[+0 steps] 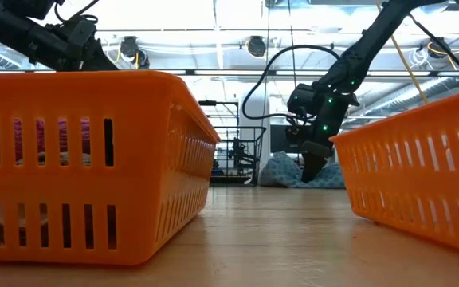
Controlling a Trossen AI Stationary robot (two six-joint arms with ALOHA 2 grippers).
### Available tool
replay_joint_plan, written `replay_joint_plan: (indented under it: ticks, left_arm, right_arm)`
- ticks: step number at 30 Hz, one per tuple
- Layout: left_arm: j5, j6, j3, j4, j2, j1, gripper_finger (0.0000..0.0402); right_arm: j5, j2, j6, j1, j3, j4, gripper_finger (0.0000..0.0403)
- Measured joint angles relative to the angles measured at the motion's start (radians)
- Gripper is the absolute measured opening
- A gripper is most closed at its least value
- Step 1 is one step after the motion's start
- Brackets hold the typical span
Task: Pick & Place Medicine items
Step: Put the blue patient gown into the black wire basket
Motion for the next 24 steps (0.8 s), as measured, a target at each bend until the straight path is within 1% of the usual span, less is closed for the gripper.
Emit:
replay_joint_plan:
  ticks: [4, 6, 9, 11, 14, 16, 20, 24]
  left_arm:
    - [0.000, 0.004, 0.000, 0.031, -0.001, 0.000, 0.0301]
    - [0.000, 0.015, 0.000, 0.043, -0.001, 0.000, 0.0301]
    - [0.000, 0.019, 0.000, 0.043, -0.001, 0.000, 0.0301]
    - [0.000, 0.018, 0.000, 0.043, -0.001, 0.000, 0.0301]
    - [0.000, 0.015, 0.000, 0.043, -0.001, 0.000, 0.0301]
    - [0.000, 0.014, 0.000, 0.044, -0.001, 0.000, 0.0301]
    - [0.017, 0.015, 0.000, 0.059, -0.001, 0.002, 0.0301]
    - [0.034, 0.025, 0.000, 0.081, -0.001, 0.002, 0.0301]
  right_arm:
    - [0.007, -0.001, 0.000, 0.000, 0.000, -0.013, 0.0035]
    - [0.005, -0.002, 0.001, 0.000, 0.000, -0.019, 0.0015]
    - [-0.023, -0.029, 0.015, -0.002, -0.004, -0.039, 0.0014]
    - [-0.031, -0.073, 0.018, -0.002, -0.009, -0.060, 0.0011]
    - [-0.032, -0.176, 0.023, -0.001, -0.009, -0.057, 0.0010]
    - [-0.045, -0.248, 0.034, -0.004, -0.017, -0.100, 0.0010]
    - [-0.039, -0.392, 0.067, -0.009, -0.009, -0.056, 0.0010]
    - [-0.048, -0.497, 0.093, -0.011, -0.013, -0.049, 0.0010]
